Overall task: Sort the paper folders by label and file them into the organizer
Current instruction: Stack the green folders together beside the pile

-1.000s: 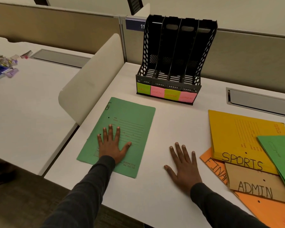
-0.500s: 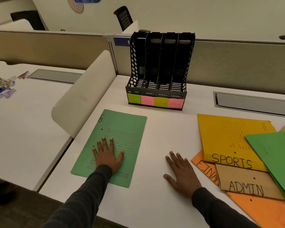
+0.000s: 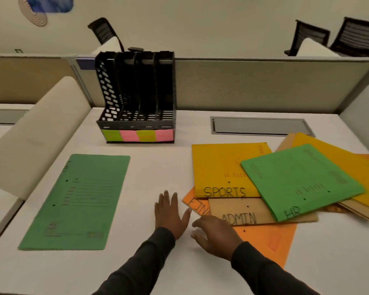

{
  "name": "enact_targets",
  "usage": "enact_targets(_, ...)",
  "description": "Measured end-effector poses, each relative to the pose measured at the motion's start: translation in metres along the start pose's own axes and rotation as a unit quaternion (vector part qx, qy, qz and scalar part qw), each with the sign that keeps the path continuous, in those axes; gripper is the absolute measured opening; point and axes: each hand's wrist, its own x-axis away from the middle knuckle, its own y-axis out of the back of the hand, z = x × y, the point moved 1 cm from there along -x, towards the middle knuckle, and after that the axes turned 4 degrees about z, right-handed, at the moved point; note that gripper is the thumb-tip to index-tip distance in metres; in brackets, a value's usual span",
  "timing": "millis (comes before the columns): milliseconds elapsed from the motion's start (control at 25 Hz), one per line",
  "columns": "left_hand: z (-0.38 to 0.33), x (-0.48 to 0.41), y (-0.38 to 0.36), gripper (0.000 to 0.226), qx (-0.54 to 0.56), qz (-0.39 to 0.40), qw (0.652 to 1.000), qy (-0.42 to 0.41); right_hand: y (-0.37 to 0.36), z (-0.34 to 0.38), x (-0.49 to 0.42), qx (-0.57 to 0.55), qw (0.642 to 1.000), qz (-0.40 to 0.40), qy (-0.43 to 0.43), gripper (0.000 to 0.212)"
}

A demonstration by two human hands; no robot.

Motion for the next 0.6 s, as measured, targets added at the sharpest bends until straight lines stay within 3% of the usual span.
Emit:
enact_targets(240,-0.108,0.008,-0.035,0.084,-0.07,0.005,0.988,-0.141,0.04,-0.09,0.061,-0.01,0.985,-0.167,-0.03,0.023)
enact_targets(440,-0.173,0.013,-0.077,0.087,-0.138,0.045,0.967,-0.21,0.051,-0.161,0.101,-0.078,0.966,-0.21,-0.132,0.02)
enact_targets(520,-0.189,0.015,-0.092,0.086,-0.155,0.058,0.961,-0.22,0.05,-0.185,0.111,-0.171,0.93,-0.248,-0.212,0.014)
enact_targets(560,-0.193,0.016,-0.1,0.085,-0.166,0.063,0.959,-0.22,0.051,-0.198,0.115,-0.248,0.89,-0.269,-0.271,0.013)
enact_targets(600,-0.194,0.017,-0.106,0.084,-0.178,0.064,0.958,-0.215,0.052,-0.21,0.118,-0.347,0.829,-0.282,-0.337,0.016)
